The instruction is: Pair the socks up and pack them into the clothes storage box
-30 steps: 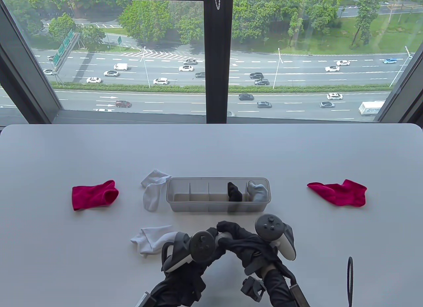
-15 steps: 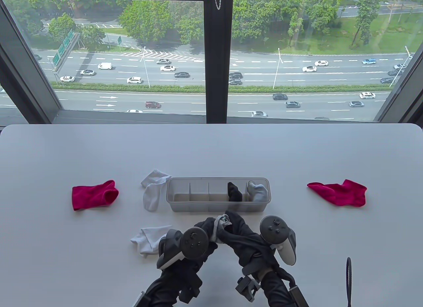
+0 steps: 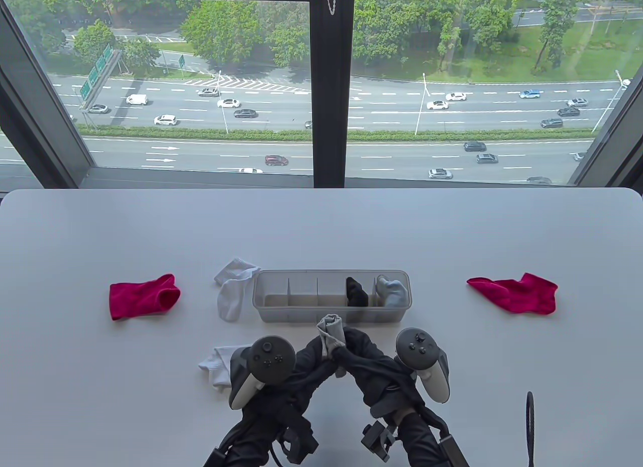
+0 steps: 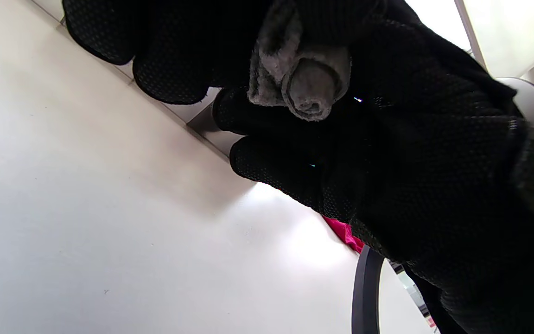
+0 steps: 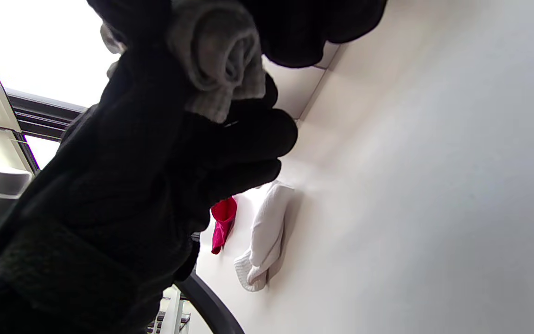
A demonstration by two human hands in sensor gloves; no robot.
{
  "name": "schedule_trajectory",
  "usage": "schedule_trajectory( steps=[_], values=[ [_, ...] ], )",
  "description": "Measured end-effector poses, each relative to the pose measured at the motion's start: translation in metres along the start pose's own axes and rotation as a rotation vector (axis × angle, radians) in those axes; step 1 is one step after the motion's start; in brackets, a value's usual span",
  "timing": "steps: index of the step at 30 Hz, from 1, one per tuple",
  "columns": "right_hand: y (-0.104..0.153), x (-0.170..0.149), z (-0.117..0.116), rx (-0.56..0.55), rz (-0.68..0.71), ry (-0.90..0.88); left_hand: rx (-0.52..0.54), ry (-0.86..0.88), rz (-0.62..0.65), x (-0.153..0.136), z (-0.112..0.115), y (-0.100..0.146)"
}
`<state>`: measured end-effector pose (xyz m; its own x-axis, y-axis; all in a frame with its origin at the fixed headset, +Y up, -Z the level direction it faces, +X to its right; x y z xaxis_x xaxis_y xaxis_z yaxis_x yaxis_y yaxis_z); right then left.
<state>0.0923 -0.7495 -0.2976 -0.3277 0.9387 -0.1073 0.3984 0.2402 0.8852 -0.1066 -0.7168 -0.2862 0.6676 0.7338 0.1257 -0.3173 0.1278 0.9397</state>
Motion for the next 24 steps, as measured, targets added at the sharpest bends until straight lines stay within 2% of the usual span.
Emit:
schedule_trajectory(
  steps=[2,5,9,14,19,22,24],
  values=[
    [0.001,0.002,0.001,-0.035,-0.006,0.012,0.016,0.017,-0.007,-0.001,-0.003,0.002],
    [0.003,0.008,0.005,-0.076,0.016,0.046,0.155,0.069,-0.001,-0.002,-0.007,0.005],
    [0.005,0.014,0.004,-0.101,0.03,0.074,0.223,0.124,0.017,-0.002,-0.011,0.007],
    [0.005,0.015,0.002,-0.117,0.021,0.078,0.222,0.189,0.057,-0.005,-0.018,0.01],
    [0.006,0.015,0.003,-0.122,0.027,0.111,0.232,0.142,0.093,0.001,-0.018,0.011],
    [0.005,0.012,0.005,-0.105,0.014,0.064,0.132,0.13,0.12,0.004,-0.016,0.009],
    [0.003,0.009,0.006,-0.08,0.008,0.058,0.108,0.092,0.123,0.006,-0.012,0.008]
  ],
)
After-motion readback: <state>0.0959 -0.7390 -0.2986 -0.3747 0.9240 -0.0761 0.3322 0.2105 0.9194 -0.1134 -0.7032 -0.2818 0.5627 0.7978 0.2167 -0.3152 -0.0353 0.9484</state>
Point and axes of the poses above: the tracker on the back of each hand, its own x axis roughly to the thumb side, its own y axis roughly from the fingertips to the wrist, z = x × y, the point moved 1 cm from there along -y, roughly from the wrist to the fingertips, and after that the axes turned 6 degrees about -z, right-handed, at the moved point
